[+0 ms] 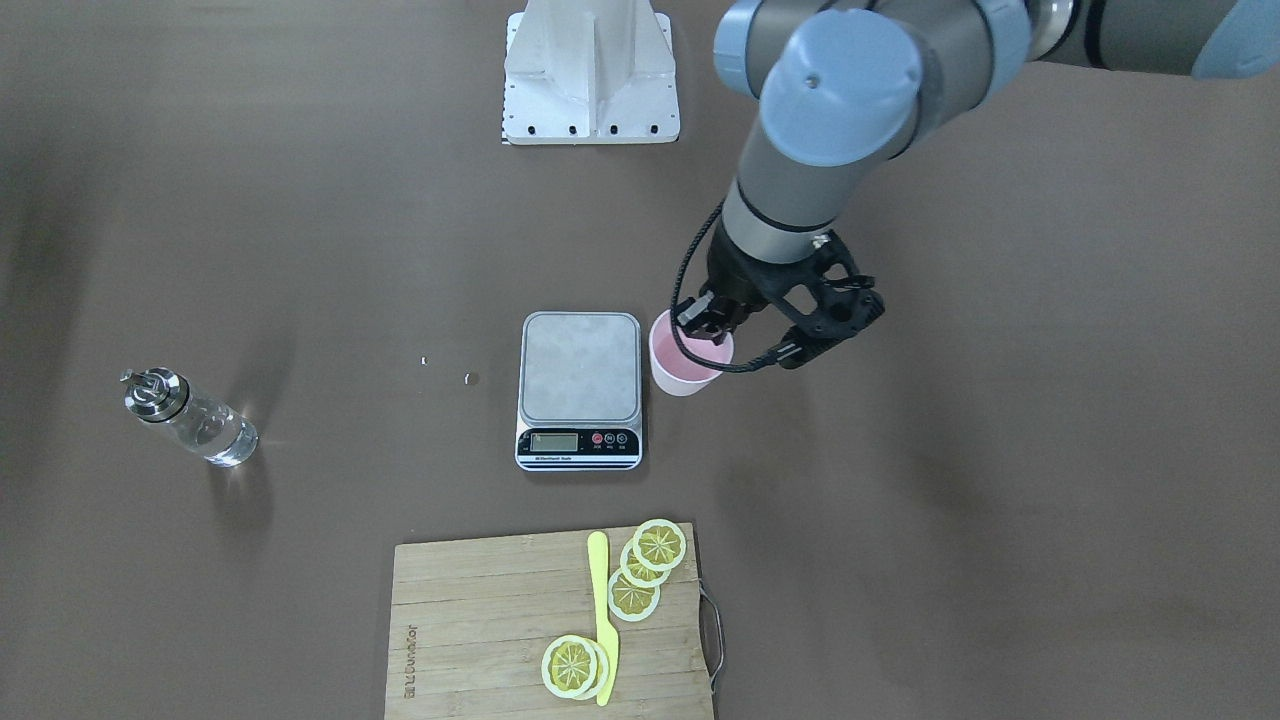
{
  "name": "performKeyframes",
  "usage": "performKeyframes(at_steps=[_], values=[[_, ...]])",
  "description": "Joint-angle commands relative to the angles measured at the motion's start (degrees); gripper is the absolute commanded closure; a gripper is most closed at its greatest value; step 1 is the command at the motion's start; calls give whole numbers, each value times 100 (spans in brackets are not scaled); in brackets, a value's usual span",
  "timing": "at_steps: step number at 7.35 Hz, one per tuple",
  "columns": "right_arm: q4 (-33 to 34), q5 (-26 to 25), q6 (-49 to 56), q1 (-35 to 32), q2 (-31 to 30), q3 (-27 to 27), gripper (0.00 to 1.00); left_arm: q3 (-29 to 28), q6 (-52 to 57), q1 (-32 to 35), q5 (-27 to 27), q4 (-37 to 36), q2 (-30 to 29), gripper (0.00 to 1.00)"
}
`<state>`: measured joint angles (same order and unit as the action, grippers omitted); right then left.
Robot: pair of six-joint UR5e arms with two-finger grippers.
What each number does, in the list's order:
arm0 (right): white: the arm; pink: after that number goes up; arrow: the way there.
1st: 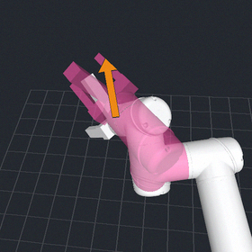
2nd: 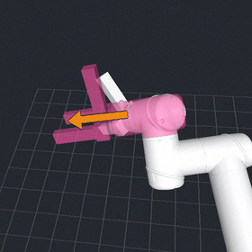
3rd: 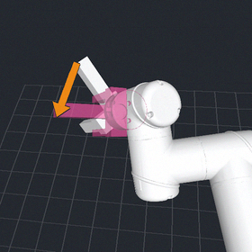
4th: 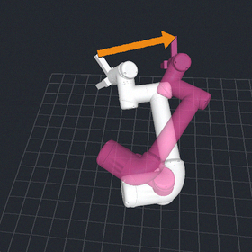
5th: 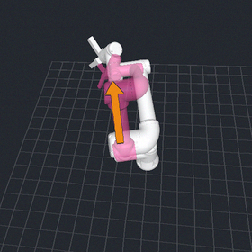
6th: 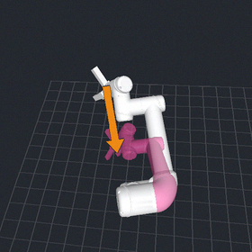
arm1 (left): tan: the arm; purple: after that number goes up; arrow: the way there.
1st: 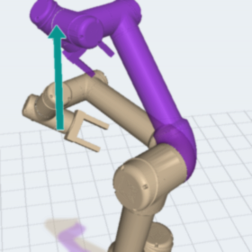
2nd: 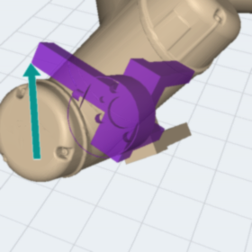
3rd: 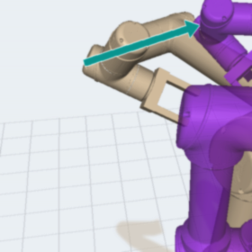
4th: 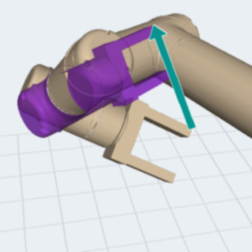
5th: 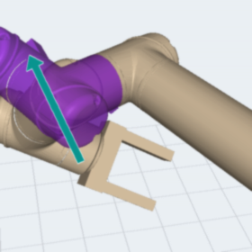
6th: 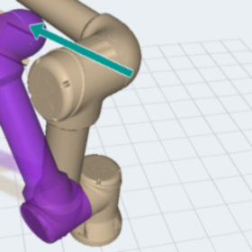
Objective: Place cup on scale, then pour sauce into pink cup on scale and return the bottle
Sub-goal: 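Carry the pink cup with the left gripper onto the scale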
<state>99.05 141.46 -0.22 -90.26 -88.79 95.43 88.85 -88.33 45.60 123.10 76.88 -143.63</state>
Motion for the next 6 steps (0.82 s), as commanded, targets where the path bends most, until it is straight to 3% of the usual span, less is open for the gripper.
performKeyframes(at_steps=[1, 2, 6], values=[[0, -5, -22, 0, 20, 2, 0, -612, -596, -550, -486, 543, -324, 100], [0, -5, -31, 0, 20, 2, 0, -849, -815, -674, -523, 922, -315, 100], [0, -5, -31, 0, 29, 11, 0, -825, -879, -1070, -734, 996, -140, 100]])
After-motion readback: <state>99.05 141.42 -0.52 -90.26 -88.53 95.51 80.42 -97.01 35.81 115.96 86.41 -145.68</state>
